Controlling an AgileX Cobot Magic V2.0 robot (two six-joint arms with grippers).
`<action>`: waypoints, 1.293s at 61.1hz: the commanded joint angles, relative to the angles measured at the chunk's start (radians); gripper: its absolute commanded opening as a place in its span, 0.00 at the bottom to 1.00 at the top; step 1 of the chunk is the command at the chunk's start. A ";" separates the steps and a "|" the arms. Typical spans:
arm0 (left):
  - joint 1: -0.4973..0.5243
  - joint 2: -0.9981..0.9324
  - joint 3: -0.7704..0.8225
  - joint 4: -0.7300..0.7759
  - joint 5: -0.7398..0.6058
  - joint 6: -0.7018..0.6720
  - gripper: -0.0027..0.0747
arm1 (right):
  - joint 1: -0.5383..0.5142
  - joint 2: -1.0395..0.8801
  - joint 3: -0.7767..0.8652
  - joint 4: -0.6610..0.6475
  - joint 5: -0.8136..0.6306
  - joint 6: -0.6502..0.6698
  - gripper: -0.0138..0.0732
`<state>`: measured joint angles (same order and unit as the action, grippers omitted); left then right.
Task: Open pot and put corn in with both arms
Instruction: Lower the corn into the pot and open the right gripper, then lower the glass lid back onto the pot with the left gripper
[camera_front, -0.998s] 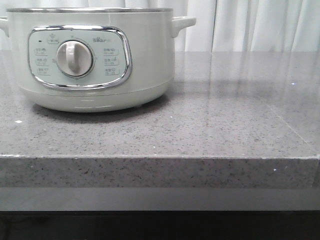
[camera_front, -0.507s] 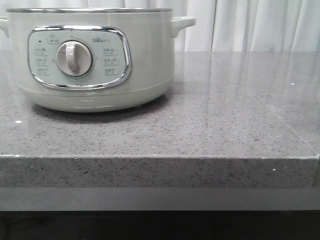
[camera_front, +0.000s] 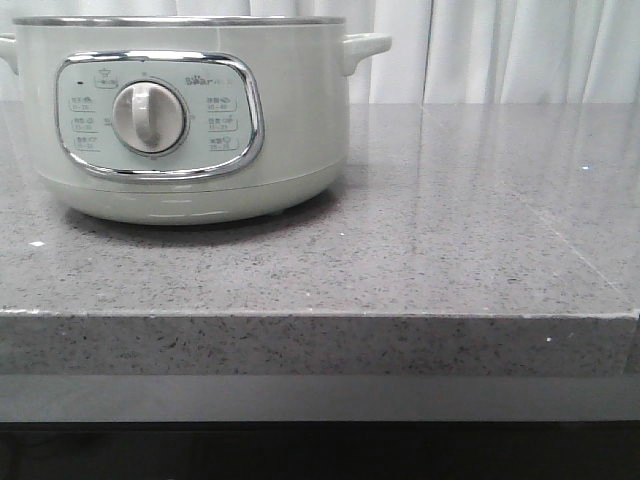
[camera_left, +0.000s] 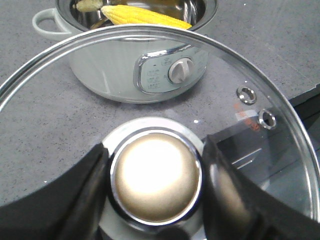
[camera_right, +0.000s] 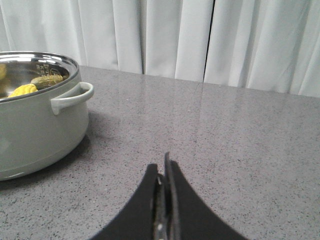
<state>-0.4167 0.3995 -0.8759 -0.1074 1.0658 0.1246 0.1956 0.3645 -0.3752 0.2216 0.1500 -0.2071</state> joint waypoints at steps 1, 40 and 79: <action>-0.005 0.079 -0.066 -0.022 -0.154 -0.004 0.23 | -0.004 -0.006 -0.021 -0.007 -0.087 -0.009 0.08; -0.005 1.009 -0.904 -0.016 -0.049 0.008 0.23 | -0.004 -0.006 -0.021 -0.007 -0.085 -0.009 0.08; -0.005 1.332 -1.206 -0.032 0.011 0.008 0.23 | -0.004 -0.006 -0.021 -0.007 -0.085 -0.009 0.08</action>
<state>-0.4167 1.7903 -2.0466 -0.1074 1.1828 0.1324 0.1956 0.3542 -0.3700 0.2216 0.1484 -0.2071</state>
